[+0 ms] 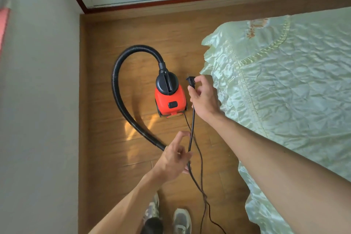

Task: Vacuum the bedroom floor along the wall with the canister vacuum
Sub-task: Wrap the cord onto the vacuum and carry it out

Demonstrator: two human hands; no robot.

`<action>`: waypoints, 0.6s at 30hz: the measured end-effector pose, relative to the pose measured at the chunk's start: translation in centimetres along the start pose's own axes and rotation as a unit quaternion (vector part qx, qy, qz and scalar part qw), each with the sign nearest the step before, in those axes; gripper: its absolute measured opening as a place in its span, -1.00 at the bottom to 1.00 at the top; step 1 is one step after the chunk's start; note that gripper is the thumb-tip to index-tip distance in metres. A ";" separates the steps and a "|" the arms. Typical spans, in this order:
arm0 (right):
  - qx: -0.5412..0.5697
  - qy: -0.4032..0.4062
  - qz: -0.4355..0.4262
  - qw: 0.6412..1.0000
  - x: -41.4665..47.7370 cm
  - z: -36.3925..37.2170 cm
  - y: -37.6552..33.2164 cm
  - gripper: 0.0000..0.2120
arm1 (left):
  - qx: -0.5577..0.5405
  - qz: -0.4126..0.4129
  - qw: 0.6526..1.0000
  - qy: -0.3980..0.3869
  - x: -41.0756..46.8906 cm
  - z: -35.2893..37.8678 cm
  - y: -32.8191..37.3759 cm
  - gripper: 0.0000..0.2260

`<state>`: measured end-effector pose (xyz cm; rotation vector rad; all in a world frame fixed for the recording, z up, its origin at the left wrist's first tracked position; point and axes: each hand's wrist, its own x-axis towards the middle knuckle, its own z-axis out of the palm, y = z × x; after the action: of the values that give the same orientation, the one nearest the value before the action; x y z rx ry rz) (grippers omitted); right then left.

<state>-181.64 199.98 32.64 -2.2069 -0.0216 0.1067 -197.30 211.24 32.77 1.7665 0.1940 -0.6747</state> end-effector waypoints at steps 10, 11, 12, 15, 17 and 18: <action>-0.028 -0.013 -0.022 0.999 8.7 6.6 -2.7 -0.90 | -0.019 -0.005 0.999 0.037 6.7 -7.8 -1.2 -0.62; -0.034 -0.013 -0.021 0.999 9.6 7.3 -3.0 -0.90 | -0.020 -0.007 0.999 0.041 7.4 -8.6 -1.3 -0.62; -0.041 -0.014 -0.017 0.999 10.4 7.9 -3.3 -0.91 | -0.023 -0.009 0.999 0.042 8.0 -9.4 -1.4 -0.61; -0.038 -0.027 -0.014 0.999 12.4 9.1 -4.5 -0.91 | -0.022 -0.011 0.999 0.036 9.7 -11.7 -1.6 -0.60; -0.035 -0.034 -0.010 0.999 13.6 9.7 -5.1 -0.90 | -0.025 -0.009 0.999 0.035 10.6 -12.9 -1.4 -0.60; -0.035 -0.035 -0.007 0.999 14.2 9.9 -5.3 -0.90 | -0.027 -0.004 0.999 0.035 11.1 -13.3 -1.3 -0.61</action>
<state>-168.23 211.90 30.05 -2.2722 -0.0813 0.1790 -184.31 221.70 27.86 1.7393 0.2653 -0.6080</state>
